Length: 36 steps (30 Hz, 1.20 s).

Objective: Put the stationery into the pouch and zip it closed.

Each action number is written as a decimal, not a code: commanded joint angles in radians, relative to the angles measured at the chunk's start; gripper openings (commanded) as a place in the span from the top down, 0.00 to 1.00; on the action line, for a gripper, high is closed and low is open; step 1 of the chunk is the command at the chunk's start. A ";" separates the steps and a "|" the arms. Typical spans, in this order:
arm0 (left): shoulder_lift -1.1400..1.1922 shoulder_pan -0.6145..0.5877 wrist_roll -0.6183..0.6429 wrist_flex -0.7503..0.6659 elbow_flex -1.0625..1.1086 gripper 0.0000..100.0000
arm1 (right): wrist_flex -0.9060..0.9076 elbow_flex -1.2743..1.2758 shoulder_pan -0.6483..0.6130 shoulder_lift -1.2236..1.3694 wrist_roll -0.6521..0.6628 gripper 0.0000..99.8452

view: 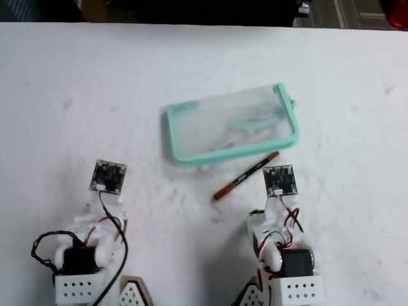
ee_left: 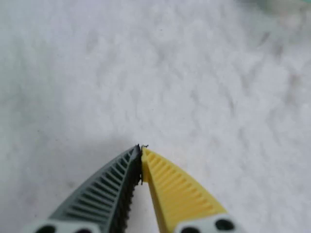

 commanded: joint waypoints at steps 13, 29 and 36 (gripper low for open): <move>-0.008 -0.005 -0.006 0.005 -0.002 0.98 | 0.007 0.009 -0.004 -0.002 0.012 0.98; -0.008 -0.005 -0.005 -0.304 -0.080 0.98 | 0.007 0.009 -0.004 -0.002 0.012 0.98; -0.008 -0.005 -0.011 -0.276 -0.278 0.98 | 0.007 0.009 -0.004 -0.002 0.012 0.98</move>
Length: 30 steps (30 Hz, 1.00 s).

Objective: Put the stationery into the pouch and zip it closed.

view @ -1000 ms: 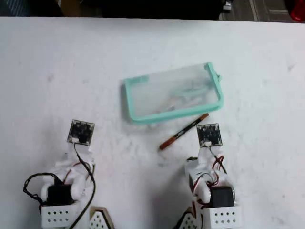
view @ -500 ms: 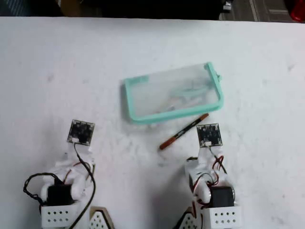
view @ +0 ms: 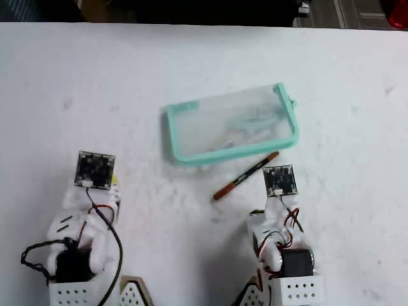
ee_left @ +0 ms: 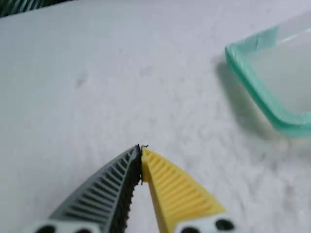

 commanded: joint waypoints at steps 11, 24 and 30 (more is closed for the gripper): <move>-0.008 0.041 -0.087 0.012 -0.187 0.98 | 0.007 0.009 -0.004 -0.002 0.012 0.98; 0.059 0.246 -0.077 -0.071 -0.388 0.98 | 0.007 0.009 -0.004 -0.002 0.012 0.98; 0.547 0.246 -0.074 -0.176 -0.459 0.98 | 0.007 0.009 -0.004 -0.002 0.012 0.98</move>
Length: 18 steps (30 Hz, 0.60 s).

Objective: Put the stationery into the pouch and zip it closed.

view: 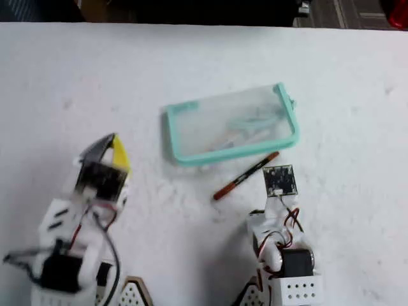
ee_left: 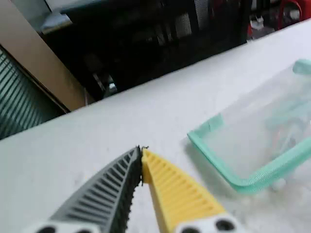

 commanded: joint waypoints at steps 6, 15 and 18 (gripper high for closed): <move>0.917 0.027 0.063 -0.005 -0.338 0.98 | 0.002 0.009 -0.005 -0.002 0.012 0.98; 1.231 0.077 0.137 -0.074 -0.367 0.98 | -0.208 0.009 -0.005 -0.004 0.012 0.98; 1.242 0.068 0.137 -0.074 -0.367 0.98 | -0.263 0.009 0.001 -0.004 0.009 0.98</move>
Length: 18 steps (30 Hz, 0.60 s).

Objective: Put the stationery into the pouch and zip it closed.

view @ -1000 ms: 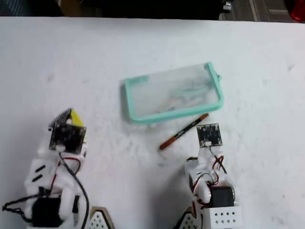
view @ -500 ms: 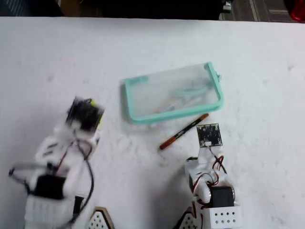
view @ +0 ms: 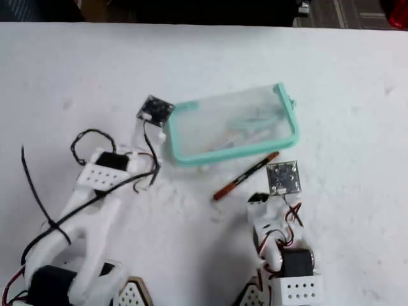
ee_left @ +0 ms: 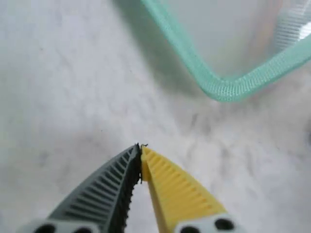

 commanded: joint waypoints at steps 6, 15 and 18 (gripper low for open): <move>0.007 -0.050 0.015 -0.021 -0.058 0.98 | -0.286 0.009 0.001 -0.004 0.005 0.98; 0.005 -0.096 0.109 -0.028 -0.058 0.98 | -0.618 0.009 0.062 -0.004 0.014 0.98; 0.005 -0.096 0.121 -0.028 -0.058 0.98 | -0.610 0.009 0.073 0.002 0.014 0.91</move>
